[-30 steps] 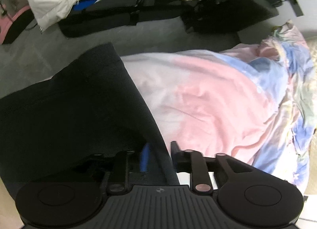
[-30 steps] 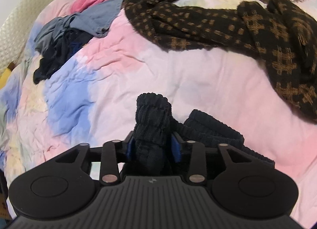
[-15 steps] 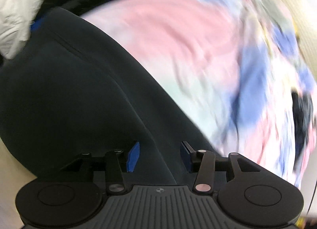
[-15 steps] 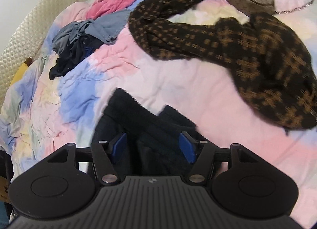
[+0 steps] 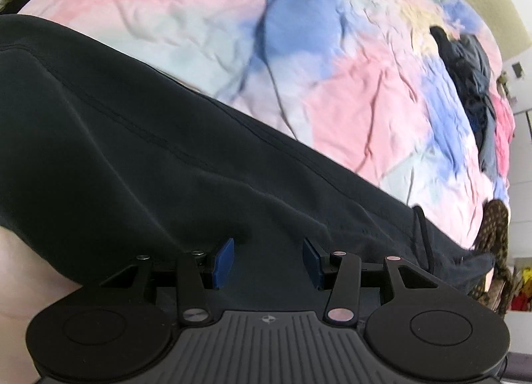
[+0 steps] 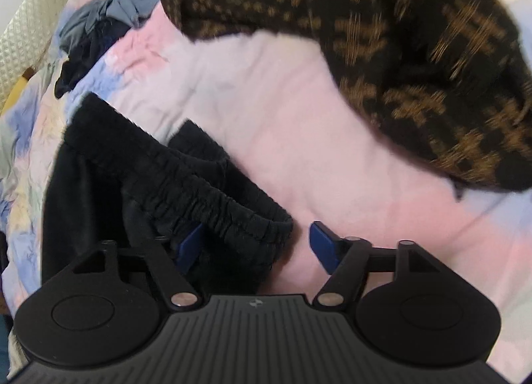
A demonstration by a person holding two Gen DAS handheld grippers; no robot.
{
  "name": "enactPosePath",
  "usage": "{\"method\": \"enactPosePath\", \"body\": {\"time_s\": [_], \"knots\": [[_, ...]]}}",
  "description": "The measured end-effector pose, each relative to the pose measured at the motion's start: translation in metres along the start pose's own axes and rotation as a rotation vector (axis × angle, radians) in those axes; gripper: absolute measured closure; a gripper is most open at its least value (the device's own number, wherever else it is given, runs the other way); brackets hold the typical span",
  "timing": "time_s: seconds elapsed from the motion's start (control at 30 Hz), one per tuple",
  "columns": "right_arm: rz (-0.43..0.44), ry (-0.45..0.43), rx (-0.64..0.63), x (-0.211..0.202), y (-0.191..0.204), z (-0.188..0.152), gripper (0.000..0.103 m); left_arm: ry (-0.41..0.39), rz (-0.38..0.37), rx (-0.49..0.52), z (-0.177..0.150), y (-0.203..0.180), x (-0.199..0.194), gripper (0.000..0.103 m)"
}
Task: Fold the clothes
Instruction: 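Open both tools and release the folded trousers on the bed, then grasp the elastic waistband with the right tool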
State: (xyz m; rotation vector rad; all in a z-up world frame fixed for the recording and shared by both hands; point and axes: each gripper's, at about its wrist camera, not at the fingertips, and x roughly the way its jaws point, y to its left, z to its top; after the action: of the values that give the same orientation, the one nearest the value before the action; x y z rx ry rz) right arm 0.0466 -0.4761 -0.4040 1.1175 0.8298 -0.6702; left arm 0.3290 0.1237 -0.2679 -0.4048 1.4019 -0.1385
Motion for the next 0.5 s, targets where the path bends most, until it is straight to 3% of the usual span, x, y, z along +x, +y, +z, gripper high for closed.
{"method": "enactPosePath", "body": {"time_s": [0.1,0.27,0.37,0.43,0.5], "knots": [[0.13,0.007,0.039,0.009,-0.011,0.001,0.03,0.012,0.023,-0.001,-0.012,-0.01,0.001,0.055],[0.213,0.0,0.082,0.018,-0.02,-0.006,0.024,0.02,0.054,-0.01,-0.027,-0.036,-0.002,0.055],[0.219,-0.017,0.081,0.019,-0.022,-0.01,0.03,0.01,0.054,-0.011,-0.031,-0.045,-0.007,0.055],[0.208,-0.036,0.078,0.016,-0.023,-0.011,0.053,0.008,0.06,-0.004,-0.033,-0.051,-0.008,0.055],[0.211,-0.058,0.072,0.01,-0.023,-0.01,0.069,0.005,0.064,0.002,-0.035,-0.057,-0.009,0.055]]}}
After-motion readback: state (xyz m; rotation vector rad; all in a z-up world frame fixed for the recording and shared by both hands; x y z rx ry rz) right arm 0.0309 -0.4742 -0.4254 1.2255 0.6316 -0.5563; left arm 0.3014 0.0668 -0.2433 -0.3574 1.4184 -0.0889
